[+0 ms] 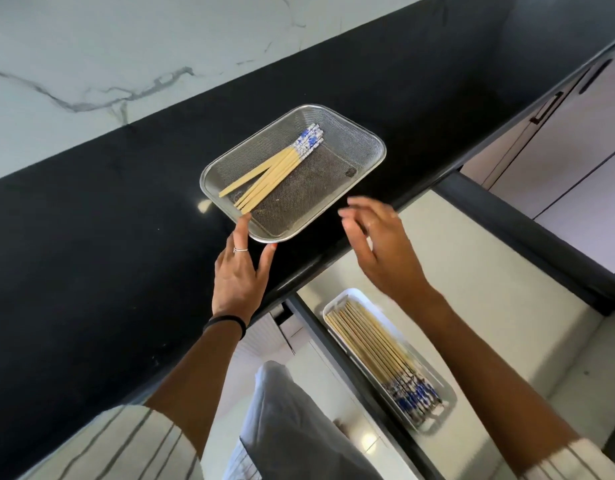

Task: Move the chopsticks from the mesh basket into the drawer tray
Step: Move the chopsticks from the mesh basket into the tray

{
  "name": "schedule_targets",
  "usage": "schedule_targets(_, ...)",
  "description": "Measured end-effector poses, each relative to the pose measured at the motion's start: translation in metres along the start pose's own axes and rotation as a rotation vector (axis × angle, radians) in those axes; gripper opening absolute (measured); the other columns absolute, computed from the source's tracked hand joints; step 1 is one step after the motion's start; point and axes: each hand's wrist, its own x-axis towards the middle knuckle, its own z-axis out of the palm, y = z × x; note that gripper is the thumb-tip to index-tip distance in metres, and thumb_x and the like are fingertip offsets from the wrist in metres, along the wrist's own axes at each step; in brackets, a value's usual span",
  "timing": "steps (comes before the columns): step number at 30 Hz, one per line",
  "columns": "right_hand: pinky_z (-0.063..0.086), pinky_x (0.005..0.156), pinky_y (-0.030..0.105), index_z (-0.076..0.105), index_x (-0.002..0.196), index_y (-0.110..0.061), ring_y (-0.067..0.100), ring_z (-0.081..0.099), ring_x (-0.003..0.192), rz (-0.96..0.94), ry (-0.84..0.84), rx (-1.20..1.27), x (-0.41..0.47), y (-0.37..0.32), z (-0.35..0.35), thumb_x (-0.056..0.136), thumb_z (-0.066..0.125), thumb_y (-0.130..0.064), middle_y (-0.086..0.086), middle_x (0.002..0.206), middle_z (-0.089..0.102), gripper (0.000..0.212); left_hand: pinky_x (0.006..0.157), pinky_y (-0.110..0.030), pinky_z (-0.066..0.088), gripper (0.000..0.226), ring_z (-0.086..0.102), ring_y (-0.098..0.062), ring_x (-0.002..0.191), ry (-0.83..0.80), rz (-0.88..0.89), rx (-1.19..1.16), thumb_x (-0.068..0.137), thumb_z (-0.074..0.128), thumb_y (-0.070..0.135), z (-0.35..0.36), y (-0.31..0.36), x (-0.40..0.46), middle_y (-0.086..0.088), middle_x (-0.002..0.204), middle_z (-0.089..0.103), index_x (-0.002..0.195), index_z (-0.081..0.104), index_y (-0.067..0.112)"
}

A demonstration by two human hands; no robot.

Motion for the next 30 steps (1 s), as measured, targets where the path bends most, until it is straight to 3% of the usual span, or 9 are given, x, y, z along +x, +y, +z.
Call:
schedule_targets(3, 0.038, 0.104, 0.037, 0.065, 0.114, -0.01, 0.02, 0.054, 0.117, -0.112, -0.021, -0.12, 0.058, -0.006, 0.014, 0.096, 0.048, -0.028, 0.006, 0.124, 0.059, 0.031, 0.115, -0.051, 0.031, 0.068, 0.037, -0.027, 0.141, 0.009, 0.008, -0.032, 0.095, 0.048, 0.05, 0.0, -0.002, 0.001, -0.01, 0.154, 0.033, 0.151, 0.015, 0.03)
schedule_targets(8, 0.025, 0.113, 0.04, 0.055, 0.13, -0.015, 0.02, 0.043, 0.132, -0.16, -0.366, -0.419, 0.137, -0.003, 0.052, 0.093, 0.053, -0.025, 0.003, 0.146, 0.044, 0.039, 0.112, -0.056, 0.035, 0.077, 0.029, -0.024, 0.146, 0.048, 0.013, -0.083, 0.092, 0.053, 0.055, 0.001, -0.003, 0.003, -0.006, 0.16, 0.022, 0.151, 0.007, 0.038)
schedule_targets(12, 0.028, 0.114, 0.043, 0.051, 0.133, -0.011, 0.024, 0.047, 0.129, -0.155, -0.586, -0.517, 0.161, 0.002, 0.081, 0.091, 0.058, -0.019, 0.005, 0.143, 0.044, 0.043, 0.11, -0.057, 0.037, 0.076, 0.03, -0.025, 0.145, 0.041, -0.007, -0.087, 0.091, 0.05, 0.06, 0.001, -0.003, 0.004, -0.006, 0.159, 0.023, 0.151, 0.007, 0.041)
schedule_targets(16, 0.044, 0.1, 0.041, 0.05, 0.128, -0.007, 0.029, 0.055, 0.114, -0.175, -0.567, -0.528, 0.166, 0.002, 0.093, 0.084, 0.061, -0.003, 0.006, 0.132, 0.047, 0.046, 0.109, -0.057, 0.038, 0.074, 0.03, -0.025, 0.145, 0.04, -0.004, -0.094, 0.09, 0.047, 0.061, 0.0, -0.003, 0.005, -0.005, 0.159, 0.023, 0.15, 0.007, 0.042)
schedule_targets(19, 0.048, 0.094, 0.044, 0.046, 0.127, -0.007, 0.031, 0.051, 0.115, -0.281, -0.547, -0.617, 0.168, 0.0, 0.099, 0.078, 0.062, 0.005, 0.008, 0.127, 0.047, 0.053, 0.11, -0.056, 0.037, 0.073, 0.028, -0.023, 0.147, 0.038, -0.024, -0.086, 0.09, 0.045, 0.062, 0.001, -0.003, 0.005, -0.003, 0.159, 0.022, 0.149, 0.006, 0.044)
schedule_targets(25, 0.041, 0.099, 0.049, 0.048, 0.129, -0.009, 0.031, 0.048, 0.118, -0.339, -0.558, -0.694, 0.174, -0.002, 0.103, 0.083, 0.055, 0.006, 0.009, 0.129, 0.049, 0.049, 0.11, -0.056, 0.037, 0.073, 0.027, -0.023, 0.147, 0.038, -0.044, -0.078, 0.089, 0.045, 0.062, 0.001, -0.003, 0.005, -0.003, 0.159, 0.022, 0.148, 0.006, 0.045)
schedule_targets(30, 0.043, 0.096, 0.046, 0.051, 0.125, -0.009, 0.029, 0.055, 0.109, -0.353, -0.606, -0.694, 0.175, 0.0, 0.1, 0.082, 0.06, 0.003, 0.009, 0.122, 0.053, 0.046, 0.112, -0.057, 0.034, 0.072, 0.026, -0.023, 0.147, 0.034, -0.056, -0.076, 0.091, 0.046, 0.059, 0.0, -0.001, 0.003, -0.003, 0.159, 0.023, 0.149, 0.007, 0.044)
